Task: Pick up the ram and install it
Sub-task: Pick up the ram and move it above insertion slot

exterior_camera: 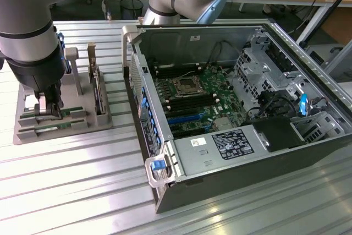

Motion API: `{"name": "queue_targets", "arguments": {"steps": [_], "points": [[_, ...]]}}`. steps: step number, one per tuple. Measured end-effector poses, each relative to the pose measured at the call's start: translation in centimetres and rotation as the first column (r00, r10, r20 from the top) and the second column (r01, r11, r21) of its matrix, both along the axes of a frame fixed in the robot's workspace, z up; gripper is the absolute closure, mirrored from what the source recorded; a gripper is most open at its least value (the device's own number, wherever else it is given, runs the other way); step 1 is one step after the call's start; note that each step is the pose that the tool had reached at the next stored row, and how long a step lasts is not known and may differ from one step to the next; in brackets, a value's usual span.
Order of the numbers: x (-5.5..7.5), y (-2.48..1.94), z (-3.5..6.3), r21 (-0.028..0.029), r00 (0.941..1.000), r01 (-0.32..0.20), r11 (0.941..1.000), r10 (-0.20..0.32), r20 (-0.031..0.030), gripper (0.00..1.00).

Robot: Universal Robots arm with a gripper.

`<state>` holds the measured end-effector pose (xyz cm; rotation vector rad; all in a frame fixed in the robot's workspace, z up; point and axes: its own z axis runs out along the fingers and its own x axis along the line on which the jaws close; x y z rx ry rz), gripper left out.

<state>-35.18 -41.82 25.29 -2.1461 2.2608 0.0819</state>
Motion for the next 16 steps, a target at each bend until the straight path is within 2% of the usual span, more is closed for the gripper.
{"name": "queue_targets", "arguments": {"steps": [16], "points": [[0.0,-0.15,-1.28,0.0024,1.0,0.0,1.0,0.0,0.0,0.64]]}}
